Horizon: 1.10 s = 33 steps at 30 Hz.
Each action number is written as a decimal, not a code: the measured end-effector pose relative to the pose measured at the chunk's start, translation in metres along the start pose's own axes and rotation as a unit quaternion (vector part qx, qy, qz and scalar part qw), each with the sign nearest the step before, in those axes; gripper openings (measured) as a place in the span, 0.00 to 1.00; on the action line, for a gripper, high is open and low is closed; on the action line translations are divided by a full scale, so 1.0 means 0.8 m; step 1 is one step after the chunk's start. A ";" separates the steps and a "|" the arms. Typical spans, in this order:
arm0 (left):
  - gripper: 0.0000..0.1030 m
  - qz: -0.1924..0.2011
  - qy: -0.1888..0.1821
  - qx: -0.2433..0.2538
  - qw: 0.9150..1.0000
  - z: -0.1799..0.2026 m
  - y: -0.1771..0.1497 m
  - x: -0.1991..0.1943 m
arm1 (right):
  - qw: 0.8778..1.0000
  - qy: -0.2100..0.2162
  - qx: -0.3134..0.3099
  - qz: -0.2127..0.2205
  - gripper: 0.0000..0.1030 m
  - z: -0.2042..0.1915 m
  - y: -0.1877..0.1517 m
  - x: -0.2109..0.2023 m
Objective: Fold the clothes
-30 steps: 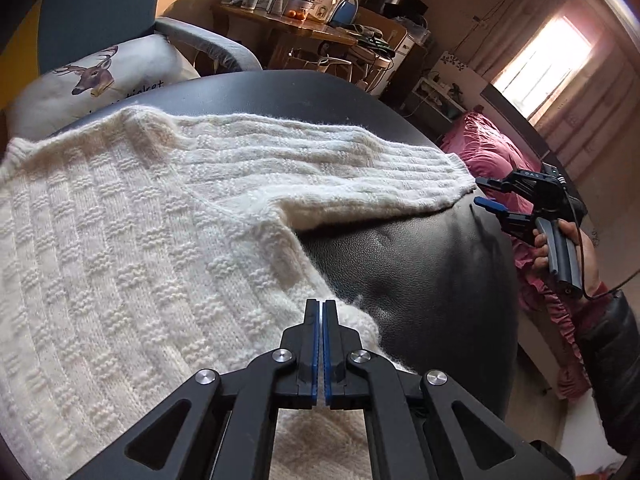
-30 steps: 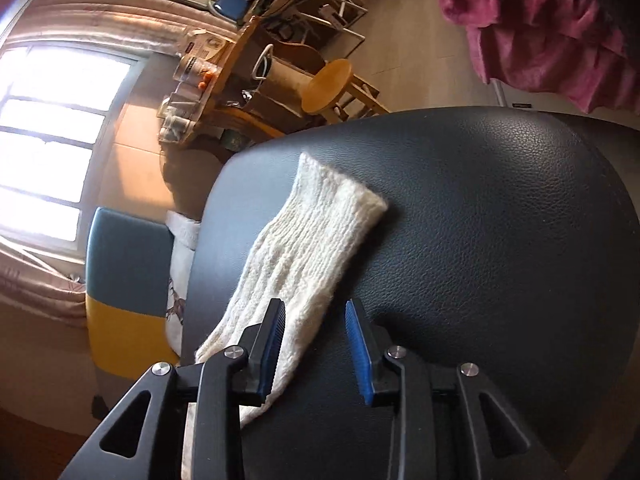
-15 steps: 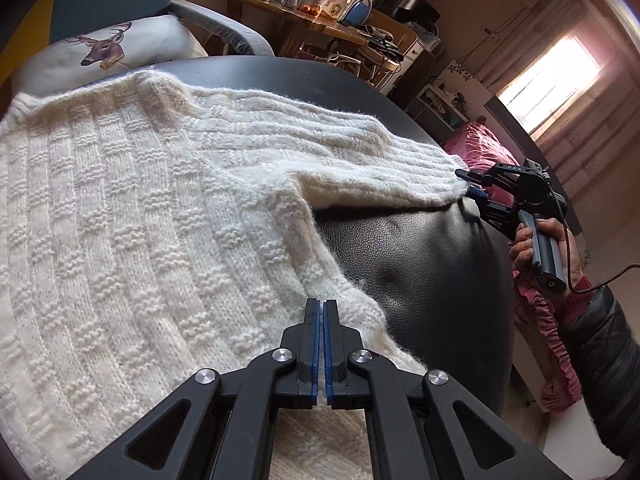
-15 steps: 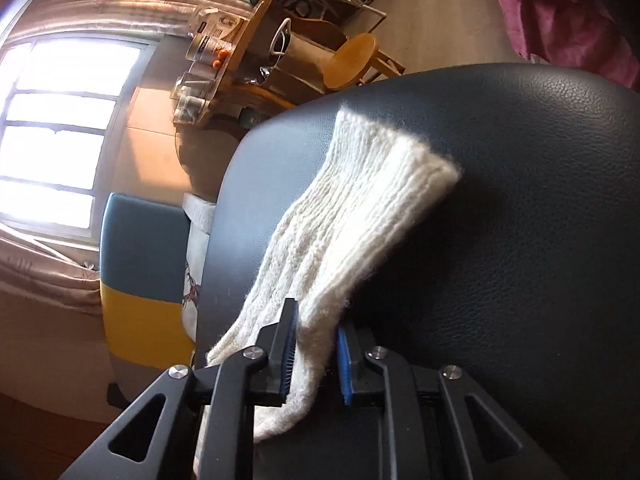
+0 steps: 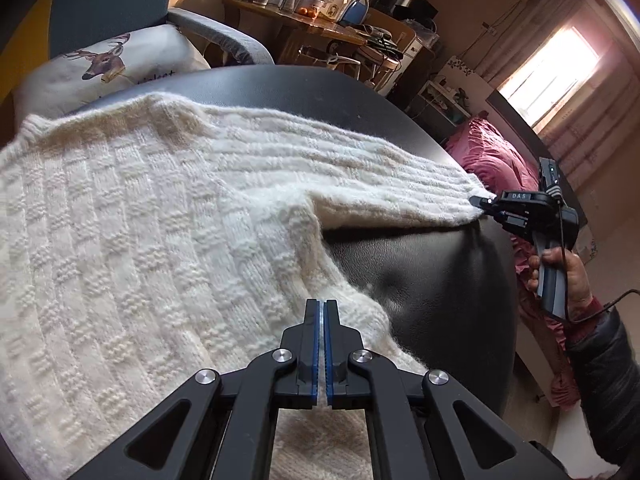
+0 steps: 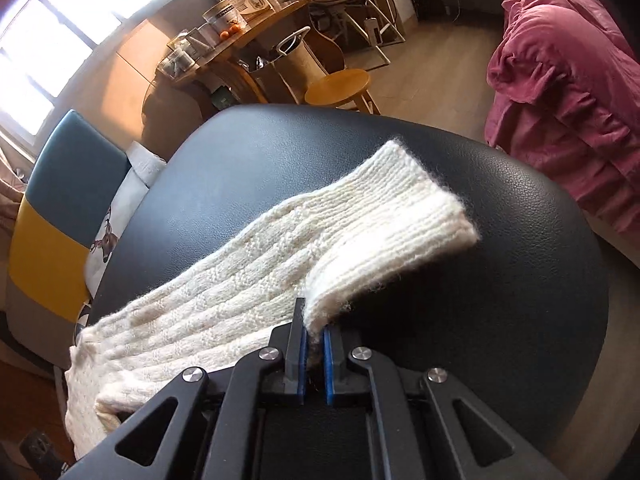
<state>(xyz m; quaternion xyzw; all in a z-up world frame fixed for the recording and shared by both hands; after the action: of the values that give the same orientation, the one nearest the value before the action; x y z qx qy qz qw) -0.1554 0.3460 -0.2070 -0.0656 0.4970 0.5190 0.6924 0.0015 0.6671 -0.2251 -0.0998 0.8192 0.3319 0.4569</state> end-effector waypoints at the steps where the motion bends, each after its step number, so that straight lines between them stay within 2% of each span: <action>1: 0.01 0.012 -0.001 -0.010 1.000 -0.005 0.014 -0.009 | 1.000 0.013 0.008 0.000 0.04 0.001 0.000 0.000; 4: 0.01 0.054 0.017 -0.032 0.998 -0.031 0.068 -0.037 | 0.995 0.079 0.055 0.002 0.13 0.008 -0.002 -0.001; 5: 0.01 0.066 0.026 -0.032 0.997 -0.039 0.085 -0.045 | 0.993 0.097 0.071 0.005 0.21 0.012 -0.004 -0.006; 7: 0.01 0.077 0.056 -0.018 0.995 -0.050 0.111 -0.050 | 0.988 0.122 0.098 0.014 0.25 0.024 -0.008 -0.020; 10: 0.01 0.073 0.098 0.013 0.992 -0.063 0.137 -0.040 | 0.994 0.063 0.078 0.054 0.27 0.051 -0.010 -0.059; 13: 0.01 0.059 0.119 0.032 0.991 -0.070 0.150 -0.018 | 0.995 0.059 0.017 0.074 0.27 0.025 -0.001 -0.083; 16: 0.01 0.045 0.130 0.057 0.989 -0.063 0.159 0.011 | 0.994 0.063 -0.066 0.051 0.26 -0.039 0.005 -0.067; 20: 0.01 0.034 0.137 0.060 0.988 -0.058 0.174 0.043 | 0.990 0.019 -0.140 0.004 0.16 -0.089 0.014 -0.013; 21: 0.01 0.030 0.140 0.054 0.988 -0.061 0.178 0.051 | 0.989 0.000 -0.147 -0.008 0.09 -0.087 0.015 0.001; 23: 0.01 0.021 0.148 0.037 0.988 -0.072 0.186 0.067 | 0.987 -0.038 -0.154 -0.033 0.06 -0.071 0.013 0.026; 24: 0.01 0.016 0.154 0.028 0.988 -0.079 0.188 0.074 | 0.985 -0.059 -0.155 -0.044 0.01 -0.058 0.011 0.036; 28: 0.01 0.020 0.151 0.001 0.988 -0.092 0.196 0.091 | 0.987 -0.061 -0.147 -0.029 0.00 -0.030 0.005 0.030; 31: 0.02 0.031 0.160 0.008 0.987 -0.088 0.199 0.094 | 0.989 -0.044 -0.139 -0.019 0.00 -0.022 0.001 0.027; 33: 0.02 0.035 0.168 0.009 0.985 -0.085 0.199 0.091 | 0.987 -0.058 -0.151 -0.020 0.00 -0.026 0.001 0.027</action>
<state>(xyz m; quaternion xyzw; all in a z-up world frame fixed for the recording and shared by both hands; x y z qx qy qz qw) -0.3250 0.4243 -0.2282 -0.1288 0.6129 0.5198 0.5810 -0.0255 0.6576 -0.2348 -0.1644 0.7295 0.4479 0.4902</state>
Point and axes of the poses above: each gripper's, at about its wrist camera, not at the fingertips, and x roughly the way its jaws point, z to its right, y to its top, the point moved 10 cm from there along x, roughly the way its jaws point, and after that the axes turned 10 degrees about -x, right-handed, at the moved point
